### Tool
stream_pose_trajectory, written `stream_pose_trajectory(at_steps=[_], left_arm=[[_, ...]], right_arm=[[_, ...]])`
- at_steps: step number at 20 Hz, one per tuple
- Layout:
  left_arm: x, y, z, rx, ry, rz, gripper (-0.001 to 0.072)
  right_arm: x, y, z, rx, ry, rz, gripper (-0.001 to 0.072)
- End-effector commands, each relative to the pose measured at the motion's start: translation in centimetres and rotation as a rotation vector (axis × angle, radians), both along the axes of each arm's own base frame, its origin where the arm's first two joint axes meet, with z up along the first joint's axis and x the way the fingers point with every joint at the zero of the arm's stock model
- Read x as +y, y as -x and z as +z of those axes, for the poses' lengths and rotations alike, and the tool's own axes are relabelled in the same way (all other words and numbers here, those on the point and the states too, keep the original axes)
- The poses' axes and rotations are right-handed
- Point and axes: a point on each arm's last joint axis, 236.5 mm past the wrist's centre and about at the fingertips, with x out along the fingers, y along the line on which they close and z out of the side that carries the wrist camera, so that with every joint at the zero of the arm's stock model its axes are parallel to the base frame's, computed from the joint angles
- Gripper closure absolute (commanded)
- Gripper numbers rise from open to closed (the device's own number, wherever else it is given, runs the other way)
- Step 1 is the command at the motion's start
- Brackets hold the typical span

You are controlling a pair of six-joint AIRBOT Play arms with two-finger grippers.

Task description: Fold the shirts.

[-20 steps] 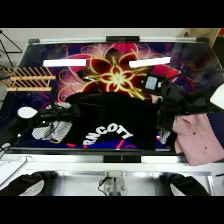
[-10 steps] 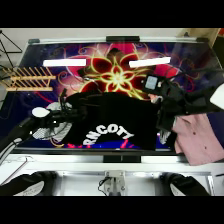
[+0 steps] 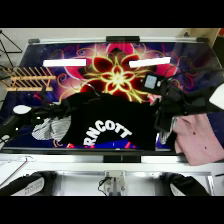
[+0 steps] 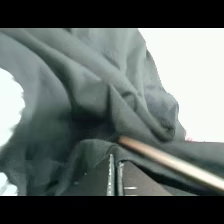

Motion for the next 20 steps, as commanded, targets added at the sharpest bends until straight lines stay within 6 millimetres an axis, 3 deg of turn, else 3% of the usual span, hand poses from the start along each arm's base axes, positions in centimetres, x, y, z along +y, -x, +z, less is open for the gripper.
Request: stream_pose_trajectory(at_steps=[1,7,9,15,18,20], left_arm=[[1.5,-0.2,-0.7,0.016,-0.017,0.021,0.0669],[-1.1,2.2,-1.9,0.042,-0.067,-0.108,0.0669],[-1.2,1.6,-2.1,0.033,-0.083,-0.080,0.0669],[1.4,-1.8,-2.4,-0.026,-0.143,0.077,0.0669],[1.4,-2.0,-2.4,-0.029,-0.142,0.087,0.0669],[0.1,-1.2,-2.5,-0.018,-0.132,0.045,0.0669]], right_arm=[[1.2,0.1,0.7,-0.003,-0.058,0.009,0.0651],[3.5,-2.6,3.6,-0.124,-0.205,-0.031,0.0652],[4.1,-1.9,3.7,-0.097,-0.229,-0.014,0.0652],[4.1,0.7,4.6,-0.073,-0.242,0.026,0.0652],[4.1,1.0,5.2,-0.088,-0.254,0.029,0.0653],[4.9,0.0,6.6,-0.134,-0.315,0.011,0.0653]])
